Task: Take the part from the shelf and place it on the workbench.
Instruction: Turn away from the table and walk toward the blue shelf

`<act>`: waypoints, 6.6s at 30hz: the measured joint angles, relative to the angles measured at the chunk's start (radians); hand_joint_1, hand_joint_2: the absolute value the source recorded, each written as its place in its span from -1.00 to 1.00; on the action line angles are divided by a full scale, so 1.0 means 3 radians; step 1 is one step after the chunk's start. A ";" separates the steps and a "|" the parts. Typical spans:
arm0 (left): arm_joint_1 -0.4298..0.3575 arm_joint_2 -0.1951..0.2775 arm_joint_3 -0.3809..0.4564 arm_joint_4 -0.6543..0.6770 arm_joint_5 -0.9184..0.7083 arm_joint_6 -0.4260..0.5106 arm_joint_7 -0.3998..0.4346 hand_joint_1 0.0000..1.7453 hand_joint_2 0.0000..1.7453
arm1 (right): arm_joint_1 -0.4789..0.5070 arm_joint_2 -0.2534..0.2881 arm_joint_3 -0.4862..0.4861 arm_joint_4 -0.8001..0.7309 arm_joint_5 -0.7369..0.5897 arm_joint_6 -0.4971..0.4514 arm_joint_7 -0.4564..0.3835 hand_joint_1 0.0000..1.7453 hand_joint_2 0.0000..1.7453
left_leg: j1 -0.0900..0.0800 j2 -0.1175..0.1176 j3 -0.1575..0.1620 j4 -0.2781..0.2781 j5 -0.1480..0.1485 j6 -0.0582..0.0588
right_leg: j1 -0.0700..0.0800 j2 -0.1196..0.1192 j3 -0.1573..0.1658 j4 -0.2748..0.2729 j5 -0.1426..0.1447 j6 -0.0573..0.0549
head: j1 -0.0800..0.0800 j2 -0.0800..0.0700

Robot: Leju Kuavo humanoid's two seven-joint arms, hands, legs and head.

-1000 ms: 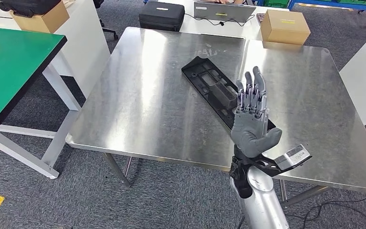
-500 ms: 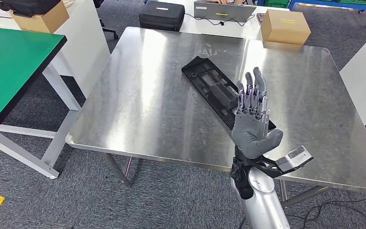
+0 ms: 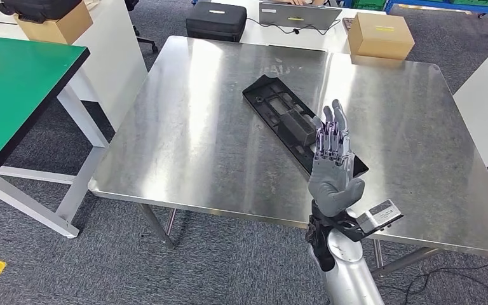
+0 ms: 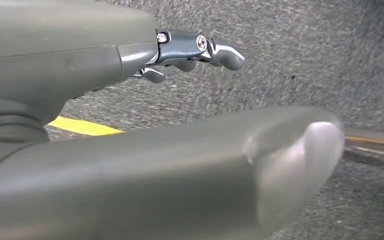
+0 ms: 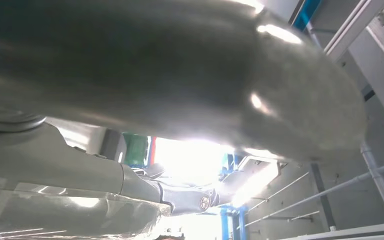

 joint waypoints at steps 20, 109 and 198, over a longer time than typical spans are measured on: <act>-0.0106 -0.0048 -0.0200 0.0029 0.0322 0.0343 0.0034 -1.00 -1.00 | -0.0119 -0.0031 0.0137 0.0241 -0.0067 -0.0096 -0.0010 -1.00 -1.00 | -0.0037 0.0033 -0.0077 -0.0040 0.0179 0.0018 | 0.0079 -0.0001 0.0204 0.0053 -0.0194 -0.0106 | 0.0012 0.0000; -0.0286 0.0067 -0.0911 -0.0003 0.0844 0.0065 0.0187 -1.00 -1.00 | 0.0477 -0.0087 -0.1630 0.4650 0.1020 -0.1085 0.1505 -1.00 -1.00 | 0.0103 0.0112 -0.0153 -0.0065 0.0236 -0.0098 | -0.0028 -0.0021 0.0333 0.0262 -0.0369 0.0062 | 0.0028 0.0000; 0.0116 0.0169 -0.0473 0.0187 0.1015 0.0830 0.0756 -1.00 -1.00 | 0.0093 -0.0028 -0.0952 0.4709 0.1982 -0.0613 0.2340 -1.00 -1.00 | 0.0118 0.0260 0.0246 -0.0104 -0.0102 -0.0033 | 0.0000 -0.0010 -0.0399 0.0948 -0.0395 -0.0062 | 0.0039 0.0000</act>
